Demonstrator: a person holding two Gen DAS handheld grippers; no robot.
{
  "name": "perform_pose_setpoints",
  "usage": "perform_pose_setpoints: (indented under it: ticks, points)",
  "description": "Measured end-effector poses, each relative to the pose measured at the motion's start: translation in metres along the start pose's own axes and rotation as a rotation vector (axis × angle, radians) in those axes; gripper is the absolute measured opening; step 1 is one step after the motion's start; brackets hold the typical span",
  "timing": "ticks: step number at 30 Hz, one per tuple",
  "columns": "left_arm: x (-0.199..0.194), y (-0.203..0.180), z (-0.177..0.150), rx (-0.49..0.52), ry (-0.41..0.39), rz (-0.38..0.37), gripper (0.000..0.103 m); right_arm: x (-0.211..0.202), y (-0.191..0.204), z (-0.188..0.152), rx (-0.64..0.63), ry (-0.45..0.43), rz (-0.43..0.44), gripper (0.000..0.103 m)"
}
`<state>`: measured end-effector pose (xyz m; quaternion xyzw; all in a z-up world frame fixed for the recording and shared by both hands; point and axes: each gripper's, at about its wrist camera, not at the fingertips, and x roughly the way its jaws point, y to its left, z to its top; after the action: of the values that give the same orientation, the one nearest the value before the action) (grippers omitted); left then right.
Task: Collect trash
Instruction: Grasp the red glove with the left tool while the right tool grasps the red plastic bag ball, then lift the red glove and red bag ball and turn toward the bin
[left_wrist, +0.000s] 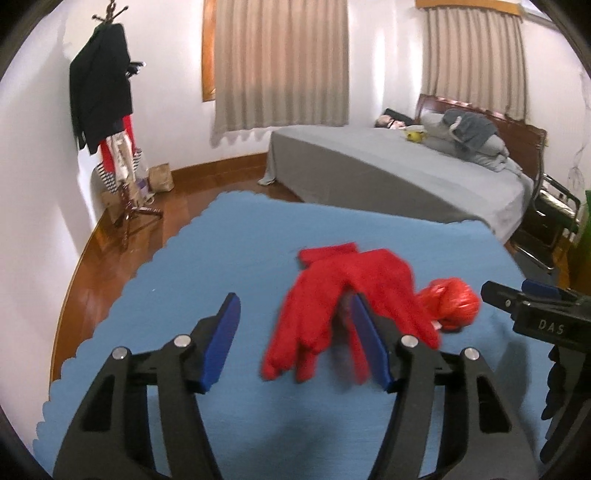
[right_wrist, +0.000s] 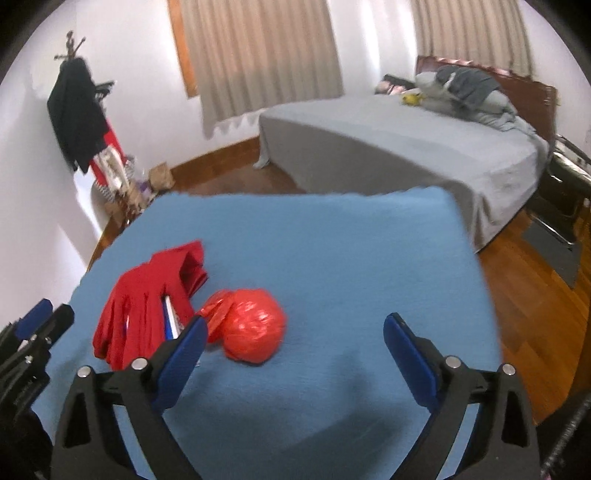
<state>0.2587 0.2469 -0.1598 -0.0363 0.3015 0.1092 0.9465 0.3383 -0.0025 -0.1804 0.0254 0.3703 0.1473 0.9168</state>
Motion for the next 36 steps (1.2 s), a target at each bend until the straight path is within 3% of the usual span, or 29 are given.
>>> perform_pose_setpoints:
  ticks: [2,5,8,10,13,15,18,19,20,30,36]
  points:
    - [0.004,0.005,-0.002,-0.004,0.012,0.005,0.06,0.01,0.007,-0.002,-0.011,0.019,0.007,0.09]
    - [0.01,0.005,-0.005,0.009,0.028,-0.004,0.06,0.023,0.012,-0.004,-0.023,0.055,0.026,0.078]
    - [0.018,0.004,-0.007,0.009,0.043,-0.024,0.061,0.035,0.016,-0.006,-0.016,0.104,0.076,0.048]
    - [0.027,0.004,-0.007,0.005,0.057,-0.03,0.061,0.04,0.018,-0.007,-0.025,0.135,0.113,0.04]
    - [0.041,0.005,-0.01,-0.01,0.092,-0.044,0.059,0.031,0.018,-0.008,-0.034,0.124,0.124,0.038]
    - [0.051,0.005,-0.011,-0.022,0.127,-0.067,0.052,0.022,0.016,-0.008,-0.038,0.105,0.115,0.038]
    - [0.065,0.005,-0.014,-0.035,0.186,-0.097,0.032,0.006,0.011,-0.008,-0.031,0.082,0.103,0.038]
    - [0.07,0.006,-0.015,-0.04,0.207,-0.114,0.017,0.002,0.009,-0.009,-0.028,0.077,0.1,0.038]
    - [0.073,0.006,-0.016,-0.043,0.222,-0.129,0.011,-0.003,0.007,-0.01,-0.023,0.072,0.099,0.038]
    - [0.012,0.016,-0.013,-0.061,0.101,-0.105,0.007,-0.034,0.004,-0.023,0.011,0.06,0.093,0.038]
    - [-0.052,0.02,-0.016,-0.068,0.042,-0.178,0.007,-0.054,0.005,-0.033,0.013,0.05,0.106,0.038]
